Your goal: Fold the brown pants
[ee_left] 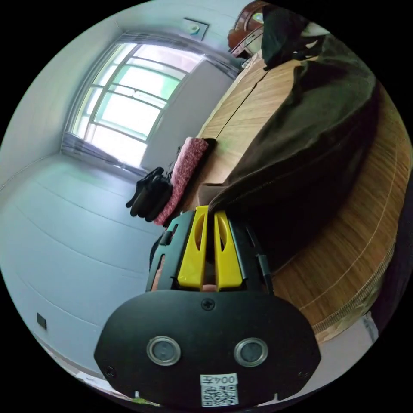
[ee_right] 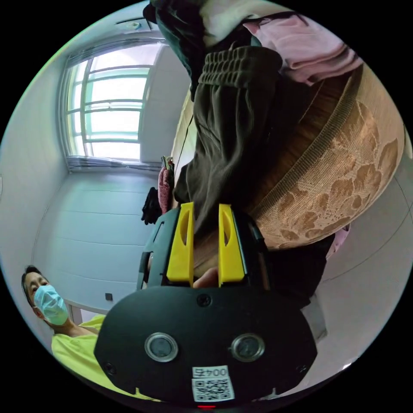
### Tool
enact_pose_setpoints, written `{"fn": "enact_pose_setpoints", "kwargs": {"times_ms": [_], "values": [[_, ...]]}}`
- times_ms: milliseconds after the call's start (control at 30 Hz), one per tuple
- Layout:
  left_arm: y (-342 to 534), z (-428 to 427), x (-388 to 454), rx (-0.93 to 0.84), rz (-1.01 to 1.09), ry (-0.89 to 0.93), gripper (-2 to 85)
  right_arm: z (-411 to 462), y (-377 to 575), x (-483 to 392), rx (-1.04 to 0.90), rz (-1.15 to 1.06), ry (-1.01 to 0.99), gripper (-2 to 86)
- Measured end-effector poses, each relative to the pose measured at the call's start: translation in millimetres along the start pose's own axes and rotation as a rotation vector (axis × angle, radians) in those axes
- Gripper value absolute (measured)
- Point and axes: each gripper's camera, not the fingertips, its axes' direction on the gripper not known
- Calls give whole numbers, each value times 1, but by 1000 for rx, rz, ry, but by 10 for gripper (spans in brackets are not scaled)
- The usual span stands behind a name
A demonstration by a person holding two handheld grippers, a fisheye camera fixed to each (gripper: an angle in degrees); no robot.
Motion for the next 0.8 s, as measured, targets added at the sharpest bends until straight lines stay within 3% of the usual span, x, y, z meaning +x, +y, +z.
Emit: {"fn": "enact_pose_setpoints", "kwargs": {"times_ms": [133,400,533,633,800], "values": [[-1,-2,-14,-43,-122,38,5,-19,6,-4,21,-38,27,100],[-49,-18,-44,-11,-162,-26,4,-72,-4,10,315,81,80,98],[-63,-10,-33,-61,-114,10,4,-64,-27,7,321,104,98,91],[-72,-11,-34,-75,-136,24,3,-55,-37,-15,304,102,207,62],[-92,-33,-51,-10,-156,-23,4,-51,-17,-116,325,-117,413,54]]}}
